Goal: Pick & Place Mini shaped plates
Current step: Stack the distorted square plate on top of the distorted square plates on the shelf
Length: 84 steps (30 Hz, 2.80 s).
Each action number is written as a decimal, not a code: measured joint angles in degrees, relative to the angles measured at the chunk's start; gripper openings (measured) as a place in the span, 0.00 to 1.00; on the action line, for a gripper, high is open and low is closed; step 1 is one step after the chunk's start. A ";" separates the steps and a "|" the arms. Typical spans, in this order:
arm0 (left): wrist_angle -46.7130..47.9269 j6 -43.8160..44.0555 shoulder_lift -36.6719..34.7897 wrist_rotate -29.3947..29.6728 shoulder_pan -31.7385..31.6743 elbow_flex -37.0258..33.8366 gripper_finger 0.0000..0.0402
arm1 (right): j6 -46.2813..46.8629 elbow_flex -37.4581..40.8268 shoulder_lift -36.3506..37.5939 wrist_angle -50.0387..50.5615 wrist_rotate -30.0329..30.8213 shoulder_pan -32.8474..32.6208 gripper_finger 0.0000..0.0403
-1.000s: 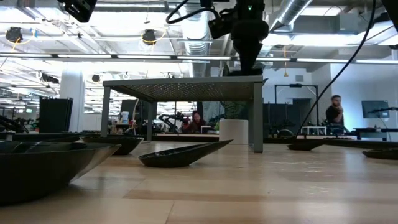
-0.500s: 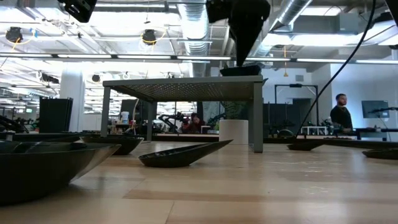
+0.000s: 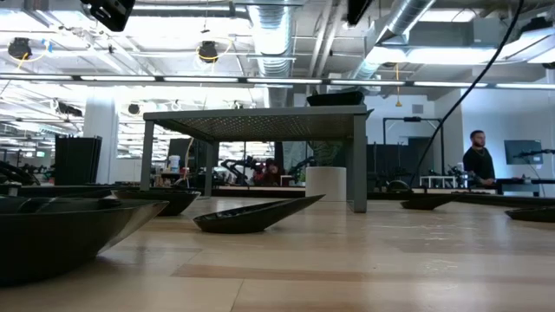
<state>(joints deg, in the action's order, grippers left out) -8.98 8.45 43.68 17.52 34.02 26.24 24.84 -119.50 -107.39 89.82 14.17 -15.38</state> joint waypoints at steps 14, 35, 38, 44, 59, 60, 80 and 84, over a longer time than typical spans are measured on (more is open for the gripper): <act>-0.01 0.57 0.00 0.00 0.00 0.00 0.28 | 29.86 16.75 0.76 -5.51 -6.42 -22.28 0.35; -0.01 1.51 0.00 0.00 0.01 0.00 0.28 | 51.91 41.13 0.59 -31.75 -11.34 -34.35 0.49; -0.01 1.51 0.00 0.00 0.00 0.00 0.28 | 51.74 42.84 0.59 -33.61 -11.35 -34.31 0.50; -0.01 1.51 0.00 0.00 0.00 0.00 0.28 | 51.73 46.07 0.57 -35.01 -11.34 -33.94 0.49; -0.04 5.08 0.00 0.00 0.00 0.00 0.28 | 46.39 48.81 0.52 -37.33 -14.27 -31.01 0.15; -0.04 5.64 -0.02 0.00 0.02 0.00 0.28 | 45.58 48.81 0.52 -38.08 -14.32 -30.69 0.10; -0.04 5.99 0.00 -0.01 0.02 -0.01 0.28 | -0.79 14.55 0.65 -26.61 8.64 -13.00 0.01; -0.04 5.99 0.00 -0.02 0.02 -0.02 0.28 | -2.92 8.45 0.65 -20.23 18.43 -6.11 0.01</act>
<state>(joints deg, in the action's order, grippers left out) -9.02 14.44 43.68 17.50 34.04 26.22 21.93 -111.05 -106.74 69.59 32.60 -21.49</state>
